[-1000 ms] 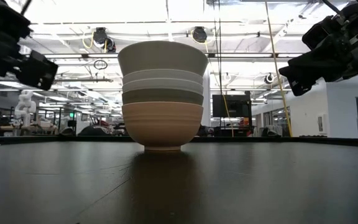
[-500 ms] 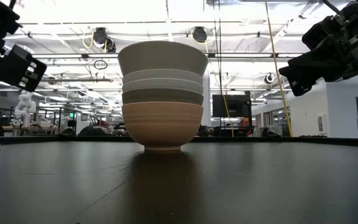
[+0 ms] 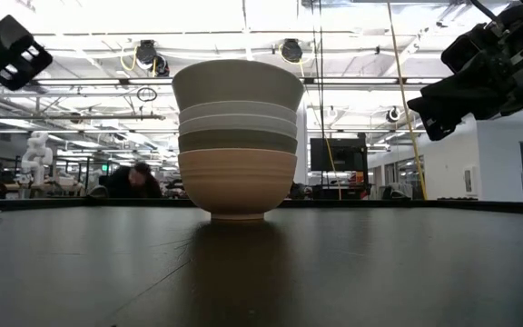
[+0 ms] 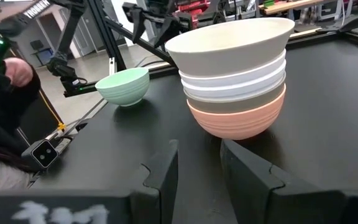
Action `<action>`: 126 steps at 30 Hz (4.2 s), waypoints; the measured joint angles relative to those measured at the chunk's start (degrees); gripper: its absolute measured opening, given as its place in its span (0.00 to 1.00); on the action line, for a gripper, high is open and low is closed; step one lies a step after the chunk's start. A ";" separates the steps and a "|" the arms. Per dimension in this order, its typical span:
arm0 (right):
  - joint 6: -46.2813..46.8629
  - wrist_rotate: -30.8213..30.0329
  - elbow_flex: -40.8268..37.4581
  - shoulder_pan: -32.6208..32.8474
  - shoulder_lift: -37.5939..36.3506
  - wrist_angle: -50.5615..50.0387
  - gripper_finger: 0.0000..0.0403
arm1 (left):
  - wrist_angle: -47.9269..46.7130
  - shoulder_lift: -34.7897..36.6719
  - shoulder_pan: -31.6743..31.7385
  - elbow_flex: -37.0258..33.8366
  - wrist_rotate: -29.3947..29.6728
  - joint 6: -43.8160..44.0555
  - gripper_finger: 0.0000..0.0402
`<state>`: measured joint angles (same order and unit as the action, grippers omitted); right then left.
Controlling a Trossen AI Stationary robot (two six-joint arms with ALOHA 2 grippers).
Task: Nest bowls inside each other
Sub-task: Stack the green bowl on top of the gray bowl
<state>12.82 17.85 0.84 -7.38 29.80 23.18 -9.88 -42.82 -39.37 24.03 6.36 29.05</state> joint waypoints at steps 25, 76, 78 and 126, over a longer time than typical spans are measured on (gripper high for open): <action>0.00 0.02 -0.02 0.00 -0.01 -2.49 0.28 | -17.42 -24.78 -2.90 13.16 -9.73 26.43 0.72; -1.53 0.14 0.00 0.00 0.00 -2.27 0.28 | -14.05 -25.38 0.53 13.06 -5.50 -3.94 0.02; -1.53 0.17 0.00 0.00 -0.02 -2.31 0.28 | -15.56 -23.63 2.49 13.08 -4.79 -6.74 0.02; -4.96 0.28 0.00 0.00 0.00 -2.56 0.28 | -60.85 -55.46 52.25 93.34 -8.09 -24.63 0.01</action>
<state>7.86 18.13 0.84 -7.38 29.80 20.62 -70.74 -98.29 12.89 117.36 -1.73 4.42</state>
